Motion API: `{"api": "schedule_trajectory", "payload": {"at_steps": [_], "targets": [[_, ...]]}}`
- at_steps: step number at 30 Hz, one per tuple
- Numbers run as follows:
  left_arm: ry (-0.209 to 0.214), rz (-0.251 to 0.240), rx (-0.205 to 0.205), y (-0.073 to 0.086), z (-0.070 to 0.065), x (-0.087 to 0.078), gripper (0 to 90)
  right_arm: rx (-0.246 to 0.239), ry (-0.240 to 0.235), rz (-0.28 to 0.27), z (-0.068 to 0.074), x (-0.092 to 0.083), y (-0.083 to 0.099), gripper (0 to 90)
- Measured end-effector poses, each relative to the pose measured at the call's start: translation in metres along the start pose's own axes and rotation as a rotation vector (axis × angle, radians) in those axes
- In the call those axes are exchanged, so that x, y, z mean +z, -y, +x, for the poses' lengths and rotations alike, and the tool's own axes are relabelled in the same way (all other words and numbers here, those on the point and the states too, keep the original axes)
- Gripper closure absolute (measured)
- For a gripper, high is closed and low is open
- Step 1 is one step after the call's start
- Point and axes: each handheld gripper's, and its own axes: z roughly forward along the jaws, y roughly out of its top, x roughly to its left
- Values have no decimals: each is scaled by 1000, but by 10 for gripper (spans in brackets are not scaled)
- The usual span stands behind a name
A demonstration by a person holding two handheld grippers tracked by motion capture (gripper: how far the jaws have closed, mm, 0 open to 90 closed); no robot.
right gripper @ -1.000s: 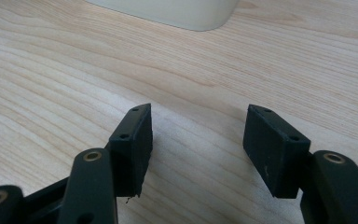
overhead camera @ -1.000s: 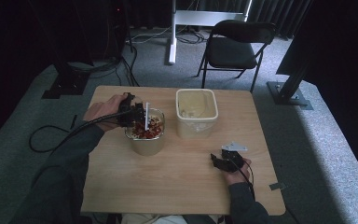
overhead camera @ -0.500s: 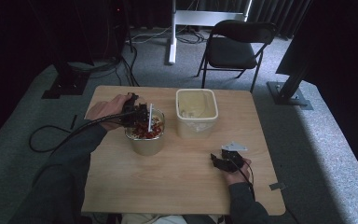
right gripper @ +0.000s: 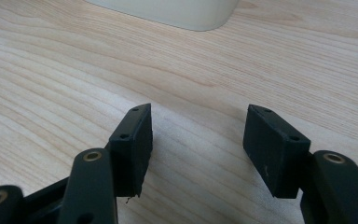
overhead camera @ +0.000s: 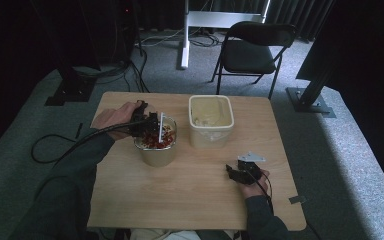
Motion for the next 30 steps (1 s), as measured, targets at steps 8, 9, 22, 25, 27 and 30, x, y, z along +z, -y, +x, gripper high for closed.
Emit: {"api": "schedule_trajectory", "payload": {"at_steps": [8,9,22,25,27,30], "targets": [[-4,33,28,-1,-1,6,334,0,-2,0,0,0,0,414],[-2,33,24,0,-1,7,335,0,-2,0,0,0,0,415],[-21,37,59,-5,-5,3,335,1,-3,0,0,0,0,414],[-26,30,71,-7,-6,1,336,0,-3,0,0,0,0,413],[-27,30,72,-7,-5,2,336,0,-3,0,0,0,0,414],[-29,31,70,-7,-6,2,335,0,-3,0,0,0,0,414]]}}
